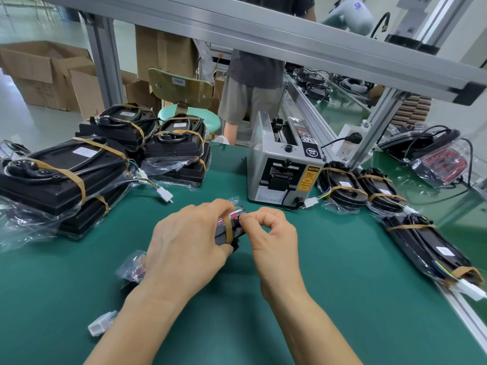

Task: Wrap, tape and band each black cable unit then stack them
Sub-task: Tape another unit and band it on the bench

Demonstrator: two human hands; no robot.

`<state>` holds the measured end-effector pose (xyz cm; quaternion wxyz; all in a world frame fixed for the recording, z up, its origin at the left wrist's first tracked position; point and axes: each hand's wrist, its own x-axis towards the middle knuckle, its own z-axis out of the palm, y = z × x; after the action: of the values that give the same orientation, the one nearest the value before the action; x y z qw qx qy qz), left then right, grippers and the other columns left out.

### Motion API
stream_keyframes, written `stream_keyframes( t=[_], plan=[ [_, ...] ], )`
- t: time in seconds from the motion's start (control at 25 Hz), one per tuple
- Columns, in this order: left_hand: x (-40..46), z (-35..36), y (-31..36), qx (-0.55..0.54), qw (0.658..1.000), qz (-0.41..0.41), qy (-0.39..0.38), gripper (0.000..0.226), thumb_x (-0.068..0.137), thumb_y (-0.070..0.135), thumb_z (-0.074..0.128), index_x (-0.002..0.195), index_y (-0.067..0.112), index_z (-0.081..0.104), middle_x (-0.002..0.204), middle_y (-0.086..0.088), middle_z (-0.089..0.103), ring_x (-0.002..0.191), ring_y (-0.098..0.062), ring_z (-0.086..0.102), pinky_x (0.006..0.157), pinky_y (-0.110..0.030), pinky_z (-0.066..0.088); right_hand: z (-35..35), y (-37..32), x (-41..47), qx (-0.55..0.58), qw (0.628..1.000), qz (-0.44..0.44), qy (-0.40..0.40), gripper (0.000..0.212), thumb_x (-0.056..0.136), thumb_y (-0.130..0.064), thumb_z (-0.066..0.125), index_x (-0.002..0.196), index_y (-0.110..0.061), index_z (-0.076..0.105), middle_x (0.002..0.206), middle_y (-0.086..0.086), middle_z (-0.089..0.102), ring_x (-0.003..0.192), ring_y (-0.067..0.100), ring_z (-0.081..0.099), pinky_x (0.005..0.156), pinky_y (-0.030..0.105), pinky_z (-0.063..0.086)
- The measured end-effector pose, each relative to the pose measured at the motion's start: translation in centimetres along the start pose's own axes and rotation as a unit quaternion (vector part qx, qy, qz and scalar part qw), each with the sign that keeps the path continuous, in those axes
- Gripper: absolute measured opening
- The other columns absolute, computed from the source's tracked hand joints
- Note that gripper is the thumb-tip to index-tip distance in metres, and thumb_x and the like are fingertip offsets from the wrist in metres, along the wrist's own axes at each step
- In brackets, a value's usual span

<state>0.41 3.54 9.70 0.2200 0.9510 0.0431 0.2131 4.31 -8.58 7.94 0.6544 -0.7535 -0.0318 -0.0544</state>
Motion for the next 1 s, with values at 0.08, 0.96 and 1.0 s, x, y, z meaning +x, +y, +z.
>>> stream_keyframes(
  t=[0.08, 0.96, 1.0],
  plan=[
    [0.0, 0.0, 0.0, 0.001, 1.0, 0.001, -0.002, 0.05, 0.061, 0.037, 0.077, 0.107, 0.042, 0.057, 0.085, 0.013, 0.064, 0.084, -0.016, 0.058, 0.064, -0.027, 0.037, 0.0, -0.2, -0.2, 0.001, 1.0, 0.007, 0.004, 0.031, 0.081, -0.01, 0.066, 0.052, -0.022, 0.06, 0.083, -0.004, 0.054, 0.076, -0.001, 0.051, 0.069, 0.008, 0.037],
    [0.0, -0.4, 0.1, 0.009, 1.0, 0.015, -0.003, 0.05, 0.057, 0.033, 0.081, 0.101, 0.042, 0.059, 0.078, 0.013, 0.066, 0.077, -0.019, 0.06, 0.058, -0.027, 0.032, 0.7, -0.3, -0.9, -0.102, 0.99, 0.049, 0.079, 0.008, 0.089, -0.023, 0.056, 0.084, -0.03, 0.054, 0.098, -0.014, 0.05, 0.083, 0.001, 0.049, 0.1, 0.02, 0.027],
    [-0.1, -0.4, 0.1, 0.011, 1.0, 0.013, -0.01, 0.051, 0.058, 0.035, 0.08, 0.103, 0.043, 0.058, 0.081, 0.015, 0.066, 0.079, -0.018, 0.059, 0.059, -0.027, 0.03, 0.5, -0.1, -0.7, -0.055, 0.992, 0.068, 0.088, 0.008, 0.091, -0.019, 0.055, 0.091, -0.027, 0.054, 0.098, -0.012, 0.053, 0.079, 0.0, 0.049, 0.102, 0.03, 0.033]
  ],
)
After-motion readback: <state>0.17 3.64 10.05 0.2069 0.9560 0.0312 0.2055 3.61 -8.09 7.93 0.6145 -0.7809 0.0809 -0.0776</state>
